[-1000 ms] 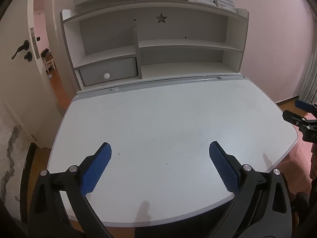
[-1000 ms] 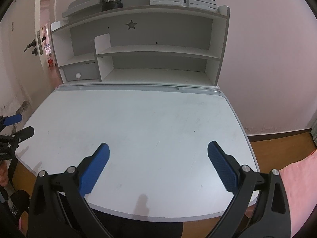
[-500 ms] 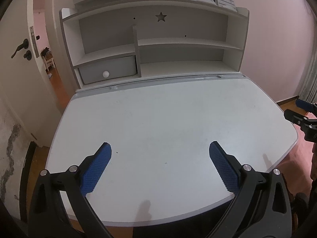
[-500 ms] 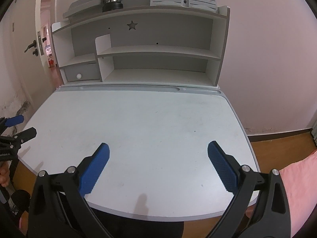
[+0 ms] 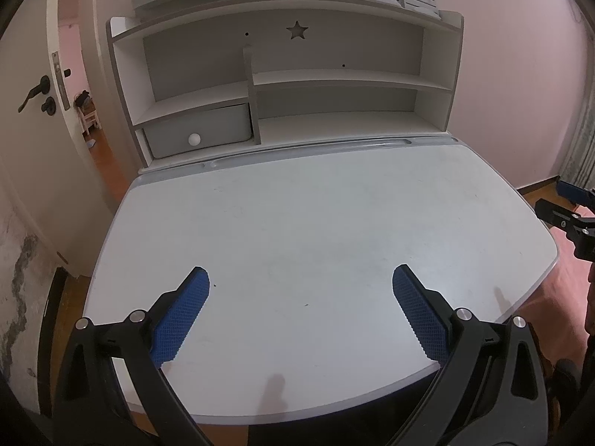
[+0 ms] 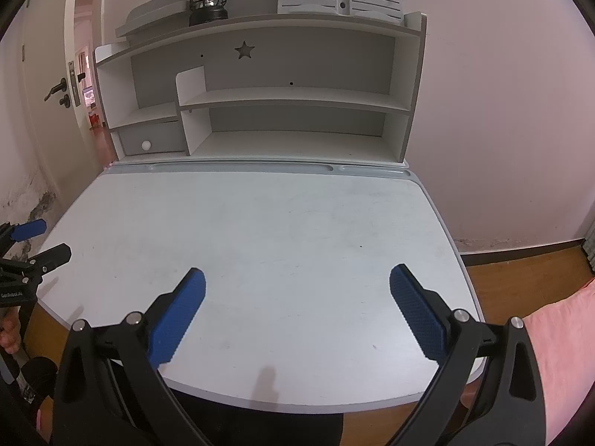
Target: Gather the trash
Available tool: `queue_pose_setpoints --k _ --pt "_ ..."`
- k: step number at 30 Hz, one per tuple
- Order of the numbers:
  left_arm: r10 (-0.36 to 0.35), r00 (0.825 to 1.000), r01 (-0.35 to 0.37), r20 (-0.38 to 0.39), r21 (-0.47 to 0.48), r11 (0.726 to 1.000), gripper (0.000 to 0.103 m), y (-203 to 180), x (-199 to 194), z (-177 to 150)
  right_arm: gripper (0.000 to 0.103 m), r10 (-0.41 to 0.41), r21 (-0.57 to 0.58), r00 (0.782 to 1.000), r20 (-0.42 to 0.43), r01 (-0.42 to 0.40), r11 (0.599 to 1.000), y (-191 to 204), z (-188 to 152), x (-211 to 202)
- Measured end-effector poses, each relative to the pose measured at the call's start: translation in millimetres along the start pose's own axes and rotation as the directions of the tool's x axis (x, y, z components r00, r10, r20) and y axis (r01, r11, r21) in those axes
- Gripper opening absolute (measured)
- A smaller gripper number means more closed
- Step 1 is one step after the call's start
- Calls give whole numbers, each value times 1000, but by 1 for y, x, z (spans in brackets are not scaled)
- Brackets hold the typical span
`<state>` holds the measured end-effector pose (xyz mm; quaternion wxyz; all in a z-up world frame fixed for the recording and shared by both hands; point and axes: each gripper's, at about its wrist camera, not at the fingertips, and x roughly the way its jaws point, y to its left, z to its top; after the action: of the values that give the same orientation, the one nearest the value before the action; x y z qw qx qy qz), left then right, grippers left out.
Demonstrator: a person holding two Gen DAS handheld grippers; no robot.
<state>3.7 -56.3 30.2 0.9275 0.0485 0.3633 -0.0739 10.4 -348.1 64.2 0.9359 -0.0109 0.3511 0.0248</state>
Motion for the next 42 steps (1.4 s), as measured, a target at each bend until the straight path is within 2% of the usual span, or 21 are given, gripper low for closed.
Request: queue_pose_setpoints --k 42 --pt "11 1000 -12 -7 -17 1000 96 4 -1 -1 96 -2 -11 1000 -2 2 1000 -3 0 -3"
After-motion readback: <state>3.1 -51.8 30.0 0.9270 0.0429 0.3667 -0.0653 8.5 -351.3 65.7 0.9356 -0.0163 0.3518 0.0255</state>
